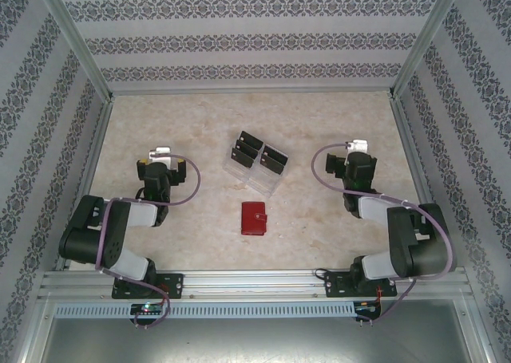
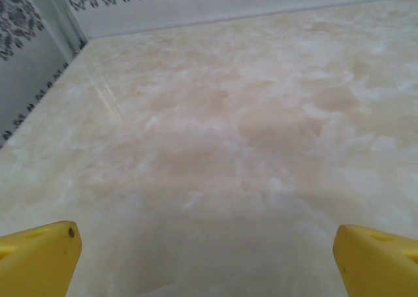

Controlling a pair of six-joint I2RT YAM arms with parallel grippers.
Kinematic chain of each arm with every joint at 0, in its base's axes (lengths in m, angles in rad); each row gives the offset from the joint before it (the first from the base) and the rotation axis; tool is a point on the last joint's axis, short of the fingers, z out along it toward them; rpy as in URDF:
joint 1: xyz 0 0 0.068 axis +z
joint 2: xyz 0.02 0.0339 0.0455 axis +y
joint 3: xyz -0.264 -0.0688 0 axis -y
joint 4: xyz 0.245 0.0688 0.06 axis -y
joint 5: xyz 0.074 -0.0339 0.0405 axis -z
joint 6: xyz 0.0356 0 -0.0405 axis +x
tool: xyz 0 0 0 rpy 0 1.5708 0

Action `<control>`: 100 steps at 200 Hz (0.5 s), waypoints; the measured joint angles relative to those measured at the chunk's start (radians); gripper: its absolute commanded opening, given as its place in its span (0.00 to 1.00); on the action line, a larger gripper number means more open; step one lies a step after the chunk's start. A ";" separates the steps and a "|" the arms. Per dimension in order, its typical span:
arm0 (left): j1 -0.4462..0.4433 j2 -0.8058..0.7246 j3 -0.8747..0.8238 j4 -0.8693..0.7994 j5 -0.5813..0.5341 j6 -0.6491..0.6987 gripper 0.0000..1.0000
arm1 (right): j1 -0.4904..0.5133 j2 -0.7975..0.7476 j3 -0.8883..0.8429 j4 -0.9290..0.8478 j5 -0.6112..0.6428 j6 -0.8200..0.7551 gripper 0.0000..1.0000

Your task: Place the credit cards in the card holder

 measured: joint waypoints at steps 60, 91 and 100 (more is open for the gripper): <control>0.093 0.068 0.016 0.040 0.142 -0.028 1.00 | -0.053 0.095 -0.030 0.161 -0.114 -0.018 0.98; 0.101 0.068 0.022 0.043 0.171 -0.035 1.00 | -0.059 0.094 -0.015 0.178 -0.133 -0.019 0.98; 0.101 0.068 0.022 0.044 0.175 -0.035 1.00 | -0.055 0.094 -0.015 0.178 -0.132 -0.019 0.98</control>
